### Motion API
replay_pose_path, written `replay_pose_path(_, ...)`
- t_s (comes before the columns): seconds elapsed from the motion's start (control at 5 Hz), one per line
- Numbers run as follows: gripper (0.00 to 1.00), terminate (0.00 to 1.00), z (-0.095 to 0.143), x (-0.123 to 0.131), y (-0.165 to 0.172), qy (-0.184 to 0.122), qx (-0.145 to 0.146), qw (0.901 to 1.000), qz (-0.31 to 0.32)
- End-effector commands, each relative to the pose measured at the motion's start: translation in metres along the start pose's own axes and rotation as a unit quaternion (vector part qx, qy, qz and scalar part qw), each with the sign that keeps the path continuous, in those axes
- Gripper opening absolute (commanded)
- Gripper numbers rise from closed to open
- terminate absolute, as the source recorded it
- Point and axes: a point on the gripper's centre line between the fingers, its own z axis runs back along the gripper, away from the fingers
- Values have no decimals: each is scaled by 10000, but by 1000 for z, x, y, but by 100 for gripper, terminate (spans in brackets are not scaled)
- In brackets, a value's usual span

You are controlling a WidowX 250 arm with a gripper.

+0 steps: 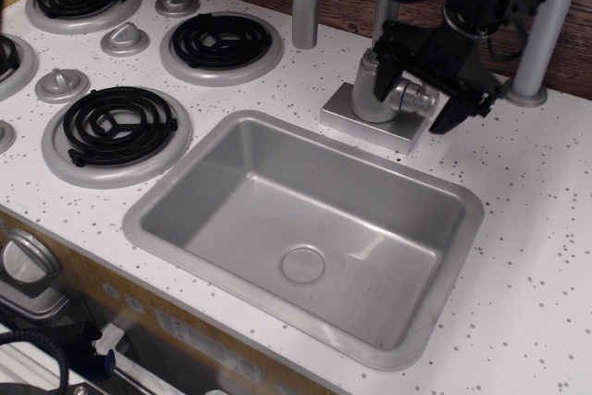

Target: Lever vertical to front

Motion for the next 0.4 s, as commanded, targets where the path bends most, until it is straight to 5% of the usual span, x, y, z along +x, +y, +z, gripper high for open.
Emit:
replay_pose_path(0.0, 100, 0, 35, 22, 15, -611, -46, 9980, 149)
replay_pose_path(0.2, 100, 0, 33, 28, 16, -684, -89, 9976, 113)
